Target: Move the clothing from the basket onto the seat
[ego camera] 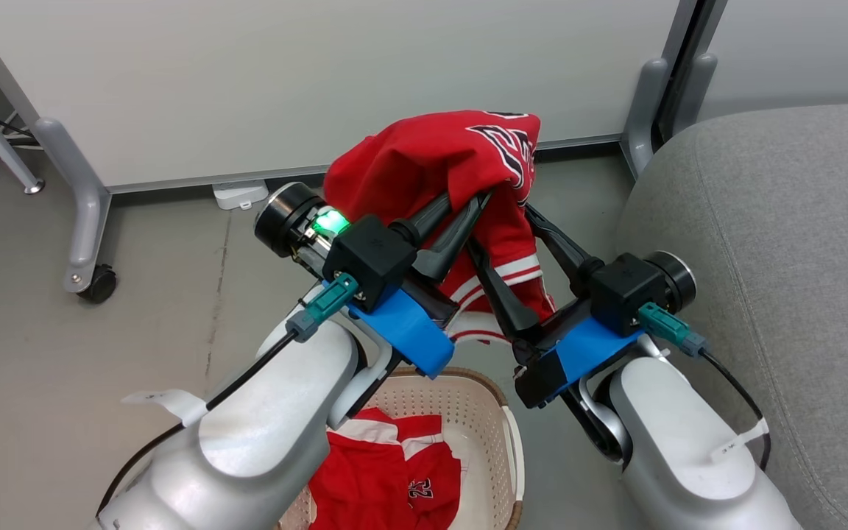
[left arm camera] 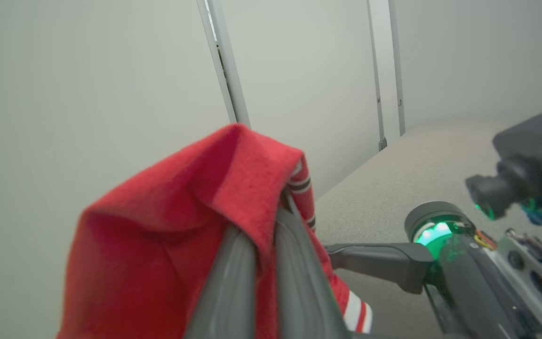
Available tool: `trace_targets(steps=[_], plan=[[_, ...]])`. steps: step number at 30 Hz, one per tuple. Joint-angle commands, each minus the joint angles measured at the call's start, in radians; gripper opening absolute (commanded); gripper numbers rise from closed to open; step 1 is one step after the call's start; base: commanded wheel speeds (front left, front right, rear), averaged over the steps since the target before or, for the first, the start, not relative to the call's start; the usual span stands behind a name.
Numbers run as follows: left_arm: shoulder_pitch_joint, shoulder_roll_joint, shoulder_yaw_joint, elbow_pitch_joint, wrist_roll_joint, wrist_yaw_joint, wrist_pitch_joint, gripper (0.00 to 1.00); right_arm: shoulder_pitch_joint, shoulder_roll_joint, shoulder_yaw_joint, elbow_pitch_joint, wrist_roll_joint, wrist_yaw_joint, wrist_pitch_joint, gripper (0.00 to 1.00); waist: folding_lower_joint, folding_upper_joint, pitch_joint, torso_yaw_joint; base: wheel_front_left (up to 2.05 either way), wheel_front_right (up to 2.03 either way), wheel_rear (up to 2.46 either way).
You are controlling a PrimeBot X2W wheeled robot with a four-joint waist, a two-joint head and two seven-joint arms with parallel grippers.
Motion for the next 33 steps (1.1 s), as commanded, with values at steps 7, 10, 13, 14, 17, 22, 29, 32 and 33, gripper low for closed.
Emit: trace_targets(steps=[7, 10, 13, 14, 17, 22, 29, 32, 33], plan=[[-0.025, -0.01, -0.01, 0.002, -0.003, -0.006, -0.013, 0.0, -0.071, -0.003, 0.051, 0.065, 0.066, 0.0, 0.0, 0.0, -0.0001, -0.0001, 0.006, 0.009, 0.0, 0.0, 0.0], [-0.028, -0.01, -0.01, 0.008, -0.007, -0.006, -0.016, 0.0, -0.083, -0.003, 0.058, 0.072, 0.076, 0.0, 0.0, 0.0, -0.0001, -0.0001, 0.007, 0.011, 0.0, 0.0, 0.0], [-0.028, -0.009, -0.01, 0.012, -0.006, -0.005, -0.021, 0.0, -0.086, -0.003, 0.059, 0.075, 0.075, 0.0, 0.0, 0.0, -0.0001, -0.0001, 0.008, 0.013, 0.0, 0.0, 0.0], [-0.028, -0.009, -0.01, 0.013, -0.007, -0.005, -0.021, 0.0, -0.086, -0.003, 0.059, 0.074, 0.072, 0.0, 0.0, 0.0, -0.0001, -0.0001, 0.008, 0.013, 0.0, 0.0, 0.0], [-0.028, -0.008, -0.009, 0.019, -0.009, -0.004, -0.023, 0.0, -0.079, -0.003, 0.057, 0.073, 0.068, 0.0, 0.0, 0.0, -0.0001, -0.0001, 0.006, 0.013, 0.0, 0.0, 0.0], [-0.026, -0.006, -0.01, 0.026, -0.013, -0.001, -0.028, 0.0, -0.065, -0.003, 0.056, 0.068, 0.067, 0.0, 0.0, 0.0, -0.0001, -0.0001, 0.003, 0.012, 0.0, 0.0, 0.0], [-0.026, -0.003, -0.014, 0.031, -0.014, 0.001, -0.03, 0.0, -0.058, -0.003, 0.055, 0.061, 0.067, 0.0, 0.0, 0.0, -0.0001, -0.0001, 0.001, 0.009, 0.0, 0.0, 0.0], [-0.025, -0.002, -0.016, 0.033, -0.016, 0.002, -0.029, 0.0, -0.056, -0.003, 0.056, 0.059, 0.068, 0.0, 0.0, 0.0, -0.0001, -0.0001, 0.001, 0.007, 0.0, 0.0, 0.0], [-0.026, -0.002, -0.017, 0.033, -0.016, 0.001, -0.029, 0.0, -0.057, -0.003, 0.056, 0.058, 0.068, 0.0, 0.0, 0.0, -0.0001, -0.0001, 0.001, 0.007, 0.0, 0.0, 0.0]])
